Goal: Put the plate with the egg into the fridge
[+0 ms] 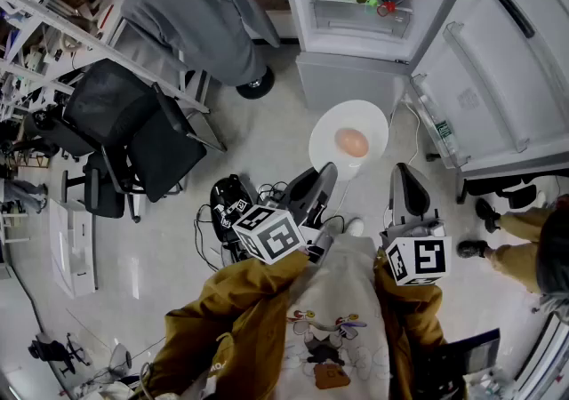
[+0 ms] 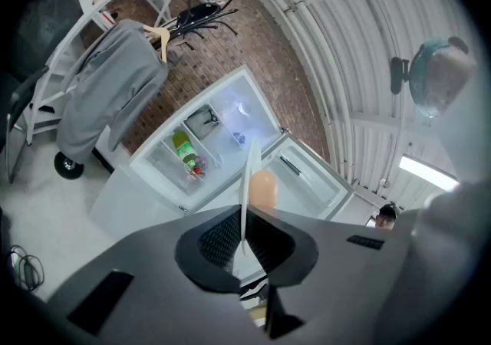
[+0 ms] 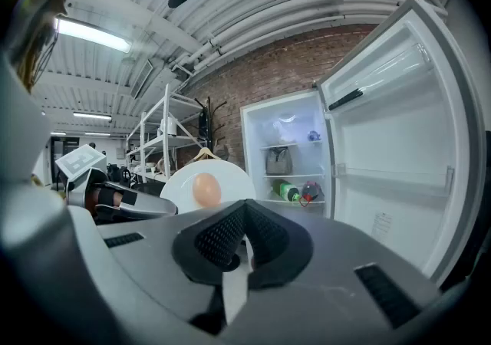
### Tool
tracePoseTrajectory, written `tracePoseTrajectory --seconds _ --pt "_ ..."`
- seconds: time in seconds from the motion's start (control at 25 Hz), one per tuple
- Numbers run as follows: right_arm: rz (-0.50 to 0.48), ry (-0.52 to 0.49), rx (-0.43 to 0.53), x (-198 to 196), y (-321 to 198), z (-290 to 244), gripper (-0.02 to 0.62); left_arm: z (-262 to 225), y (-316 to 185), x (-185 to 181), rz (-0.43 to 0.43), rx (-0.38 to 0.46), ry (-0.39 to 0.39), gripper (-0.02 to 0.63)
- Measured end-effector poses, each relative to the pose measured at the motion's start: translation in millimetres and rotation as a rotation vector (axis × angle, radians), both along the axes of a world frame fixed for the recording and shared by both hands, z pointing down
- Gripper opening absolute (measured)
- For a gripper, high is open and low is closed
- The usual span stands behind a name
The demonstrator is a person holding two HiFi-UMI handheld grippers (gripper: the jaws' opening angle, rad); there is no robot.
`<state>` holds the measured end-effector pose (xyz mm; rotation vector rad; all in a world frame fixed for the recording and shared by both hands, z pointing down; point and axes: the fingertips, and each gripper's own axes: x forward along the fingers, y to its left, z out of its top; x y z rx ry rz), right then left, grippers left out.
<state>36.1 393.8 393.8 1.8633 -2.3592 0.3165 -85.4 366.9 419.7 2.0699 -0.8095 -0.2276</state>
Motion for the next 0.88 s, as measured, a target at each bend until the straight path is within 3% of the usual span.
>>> tracePoseTrajectory --seconds 0.24,0.52,0.88 --pt "-0.029 -0.005 0.032 -5 -13 1 0.003 3 -8 -2 -0.025 0.019 -0.02 0.015" --pt "0.005 -0.027 0.043 3 -17 1 0.003 6 -13 3 -0.01 0.024 -0.042 0.015" --pt "0.02 -0.046 -0.004 42 0 19 0.003 18 -7 18 -0.027 -0.004 -0.081 0.015"
